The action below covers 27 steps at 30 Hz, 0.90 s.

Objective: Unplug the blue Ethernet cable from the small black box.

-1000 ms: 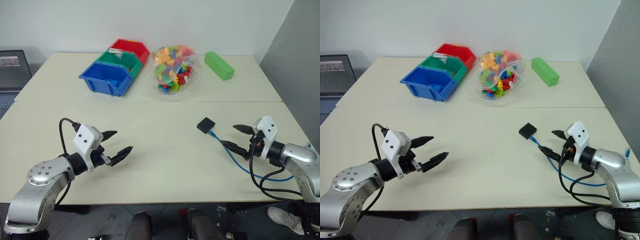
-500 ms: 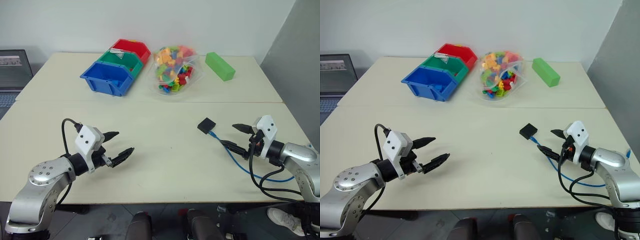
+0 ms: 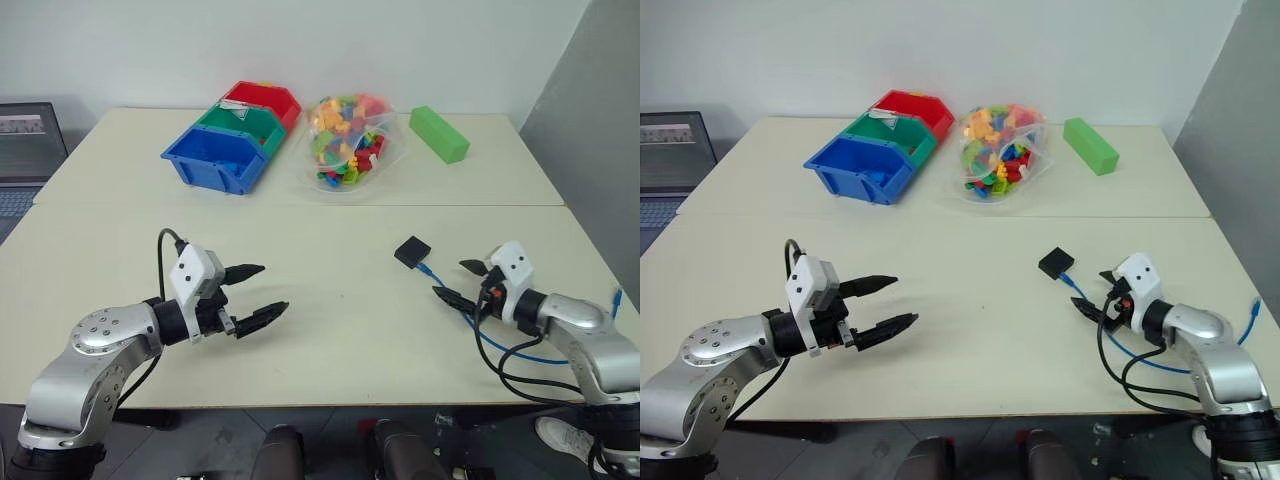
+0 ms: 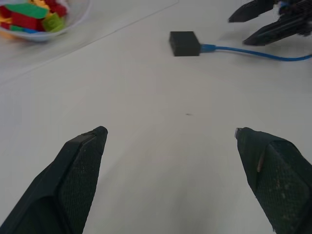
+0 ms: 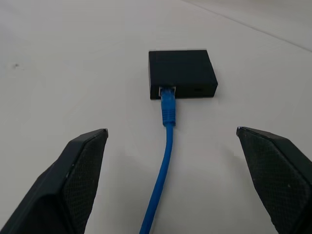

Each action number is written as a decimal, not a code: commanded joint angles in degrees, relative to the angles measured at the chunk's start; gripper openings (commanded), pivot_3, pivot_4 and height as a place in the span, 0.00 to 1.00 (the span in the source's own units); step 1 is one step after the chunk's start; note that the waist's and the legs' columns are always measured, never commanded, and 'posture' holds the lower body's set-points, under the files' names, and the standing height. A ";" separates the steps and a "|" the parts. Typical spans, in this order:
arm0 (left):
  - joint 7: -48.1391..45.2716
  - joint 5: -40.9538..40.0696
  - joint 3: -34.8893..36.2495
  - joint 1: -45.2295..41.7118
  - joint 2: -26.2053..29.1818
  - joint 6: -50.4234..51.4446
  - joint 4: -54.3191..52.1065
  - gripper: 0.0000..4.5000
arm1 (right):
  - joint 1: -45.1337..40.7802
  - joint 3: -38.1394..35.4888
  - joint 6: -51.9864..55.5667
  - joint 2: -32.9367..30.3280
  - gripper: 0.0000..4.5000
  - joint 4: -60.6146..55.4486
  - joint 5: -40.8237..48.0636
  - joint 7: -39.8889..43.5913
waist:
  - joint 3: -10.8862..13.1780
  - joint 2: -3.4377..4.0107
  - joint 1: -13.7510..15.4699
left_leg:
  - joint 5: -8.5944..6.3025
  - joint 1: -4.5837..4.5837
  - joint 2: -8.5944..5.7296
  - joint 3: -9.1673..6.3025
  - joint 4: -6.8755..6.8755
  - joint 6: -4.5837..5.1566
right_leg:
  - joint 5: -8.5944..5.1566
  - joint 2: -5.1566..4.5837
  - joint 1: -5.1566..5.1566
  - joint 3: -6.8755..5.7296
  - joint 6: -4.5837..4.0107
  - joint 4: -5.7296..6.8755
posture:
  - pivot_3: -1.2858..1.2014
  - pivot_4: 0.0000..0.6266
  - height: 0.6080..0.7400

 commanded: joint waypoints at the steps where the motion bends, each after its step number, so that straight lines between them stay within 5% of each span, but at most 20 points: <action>1: -1.88 -0.58 -2.10 -3.24 1.05 -0.22 -1.24 1.00 | -3.41 2.20 -2.63 3.05 1.00 3.17 -1.81 -1.29 | 0.00 0.01 -0.14 | 0.00 0.00 0.00 0.01 0.00 0.00 | 0.00 0.01 0.00 0.01 0.00 0.01 | 0.52 0.24 1.00; 7: -3.14 0.66 -3.83 -5.58 1.82 -0.23 0.42 1.00 | -8.30 4.62 -5.56 6.52 1.00 10.82 -4.63 -1.57 | 0.03 0.05 -0.31 | 0.00 -0.03 0.01 0.07 -0.01 0.00 | 0.00 0.02 -0.02 0.04 0.00 -0.02 | 0.52 0.24 1.00; 11: -3.21 0.48 -4.01 -5.48 1.92 0.03 0.50 1.00 | -9.55 4.55 -5.86 6.05 0.84 12.86 -5.07 -0.35 | 0.03 0.05 -0.34 | 0.00 -0.02 0.01 0.08 -0.01 0.00 | 0.00 0.02 -0.02 0.05 0.00 -0.02 | 0.52 0.24 1.00; 24: -3.14 1.26 -7.11 -7.60 0.13 0.27 5.29 1.00 | -12.34 8.41 -10.06 3.50 0.07 13.96 -9.20 5.81 | 0.03 0.05 -0.36 | 0.00 -0.01 0.01 0.07 0.00 0.00 | 0.00 0.02 -0.02 0.04 0.00 -0.02 | 0.52 0.24 1.00; 27: -2.88 0.70 -7.90 -9.26 -1.40 0.87 7.23 1.00 | -13.30 10.59 -14.60 1.63 0.03 11.29 -11.79 8.04 | 0.03 0.05 -0.35 | 0.00 -0.01 0.00 0.08 0.00 0.00 | -0.01 0.02 -0.02 0.04 0.01 -0.02 | 0.52 0.24 1.00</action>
